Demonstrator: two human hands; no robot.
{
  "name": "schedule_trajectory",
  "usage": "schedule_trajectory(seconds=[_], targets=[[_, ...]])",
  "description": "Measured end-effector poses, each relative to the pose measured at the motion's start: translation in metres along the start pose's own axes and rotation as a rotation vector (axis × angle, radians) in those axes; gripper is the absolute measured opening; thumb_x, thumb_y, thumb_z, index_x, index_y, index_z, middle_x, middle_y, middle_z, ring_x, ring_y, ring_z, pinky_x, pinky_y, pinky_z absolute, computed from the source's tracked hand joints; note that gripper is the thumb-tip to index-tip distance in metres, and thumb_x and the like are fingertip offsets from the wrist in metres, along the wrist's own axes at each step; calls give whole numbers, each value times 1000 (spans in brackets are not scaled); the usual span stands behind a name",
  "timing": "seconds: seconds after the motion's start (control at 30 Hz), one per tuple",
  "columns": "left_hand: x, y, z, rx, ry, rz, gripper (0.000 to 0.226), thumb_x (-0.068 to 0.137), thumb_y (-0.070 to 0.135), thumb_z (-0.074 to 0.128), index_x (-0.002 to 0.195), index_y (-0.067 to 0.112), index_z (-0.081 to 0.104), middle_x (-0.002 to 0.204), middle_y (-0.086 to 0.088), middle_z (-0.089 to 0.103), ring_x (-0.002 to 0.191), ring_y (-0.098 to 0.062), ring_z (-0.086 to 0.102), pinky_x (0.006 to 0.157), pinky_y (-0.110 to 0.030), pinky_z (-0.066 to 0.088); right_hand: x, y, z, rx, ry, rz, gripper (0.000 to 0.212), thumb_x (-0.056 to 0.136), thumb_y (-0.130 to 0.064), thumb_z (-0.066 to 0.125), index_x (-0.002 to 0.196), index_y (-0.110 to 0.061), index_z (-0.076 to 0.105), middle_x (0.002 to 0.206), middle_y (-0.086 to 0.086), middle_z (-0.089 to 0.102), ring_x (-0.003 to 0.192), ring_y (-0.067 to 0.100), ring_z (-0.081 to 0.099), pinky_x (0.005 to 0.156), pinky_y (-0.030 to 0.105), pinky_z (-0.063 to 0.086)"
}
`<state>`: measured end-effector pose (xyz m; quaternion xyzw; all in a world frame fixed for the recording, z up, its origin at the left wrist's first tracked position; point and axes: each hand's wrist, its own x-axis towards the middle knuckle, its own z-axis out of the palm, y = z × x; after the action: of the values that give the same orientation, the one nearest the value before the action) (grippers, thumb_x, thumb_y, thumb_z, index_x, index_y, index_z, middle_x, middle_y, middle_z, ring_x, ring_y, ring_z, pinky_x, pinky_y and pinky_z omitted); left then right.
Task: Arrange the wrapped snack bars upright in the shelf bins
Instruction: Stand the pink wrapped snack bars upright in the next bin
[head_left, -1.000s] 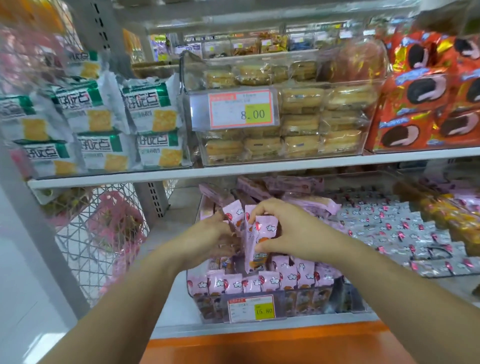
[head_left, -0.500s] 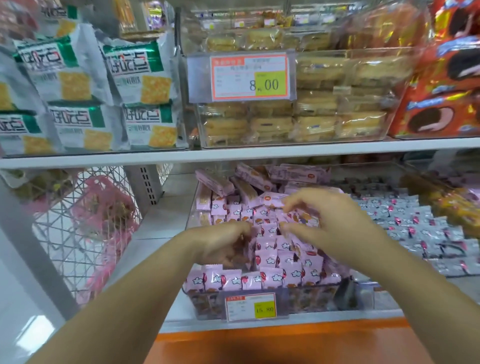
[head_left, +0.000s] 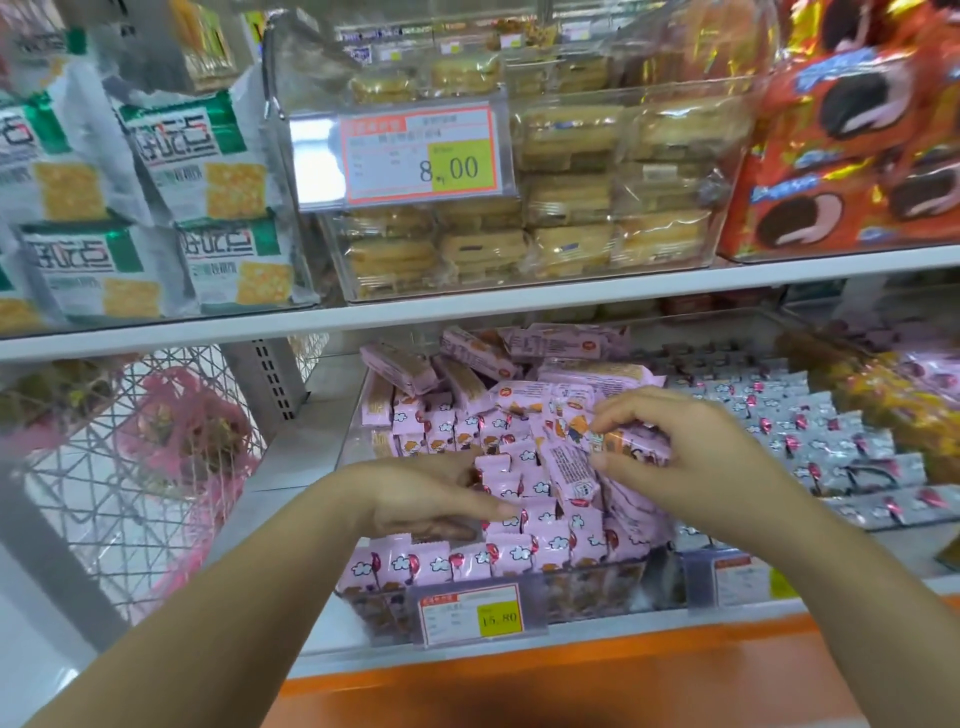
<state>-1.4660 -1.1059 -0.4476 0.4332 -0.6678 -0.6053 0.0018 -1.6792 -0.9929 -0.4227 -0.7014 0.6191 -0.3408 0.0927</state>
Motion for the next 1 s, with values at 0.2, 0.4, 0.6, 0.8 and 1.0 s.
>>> schedule_trajectory(seconds=[0.2, 0.4, 0.6, 0.8, 1.0], targets=[[4, 6, 5, 61, 35, 50, 73, 90, 10, 60, 148, 24, 17, 128, 6, 44, 83, 0, 54, 76, -14, 50, -1, 3, -6, 15, -41, 27, 28, 81, -28, 71, 106, -35, 62, 111, -28, 52, 103, -12, 47, 86, 0, 33], [-3, 11, 10, 3, 97, 45, 83, 87, 12, 63, 150, 25, 10, 153, -9, 22, 80, 4, 56, 77, -14, 52, -7, 10, -16, 48, -35, 148, 28, 82, -27, 70, 105, -35, 56, 93, -27, 46, 80, -22, 45, 63, -1, 36], [-4, 12, 6, -35, 163, 51, 76, 86, 37, 59, 149, 20, 19, 154, 2, 23, 121, -7, 38, 92, -25, 49, -4, 5, -16, 191, 152, 140, 19, 81, -20, 71, 89, -33, 60, 85, -23, 58, 76, -17, 51, 59, 1, 37], [-8, 8, 1, -128, 205, 67, 60, 86, 36, 58, 140, 16, 40, 148, 1, 37, 135, -15, 34, 96, -31, 43, -4, -4, -6, 315, 170, 118, 18, 81, -16, 71, 88, -30, 62, 81, -20, 60, 65, -11, 55, 54, 7, 40], [-23, 8, -2, -93, 356, 261, 54, 86, 38, 61, 136, 25, 44, 141, 7, 46, 121, -5, 48, 98, -27, 40, -3, -12, 0, 376, 196, 111, 17, 81, -17, 71, 89, -29, 63, 84, -17, 62, 60, 5, 53, 52, 21, 48]])
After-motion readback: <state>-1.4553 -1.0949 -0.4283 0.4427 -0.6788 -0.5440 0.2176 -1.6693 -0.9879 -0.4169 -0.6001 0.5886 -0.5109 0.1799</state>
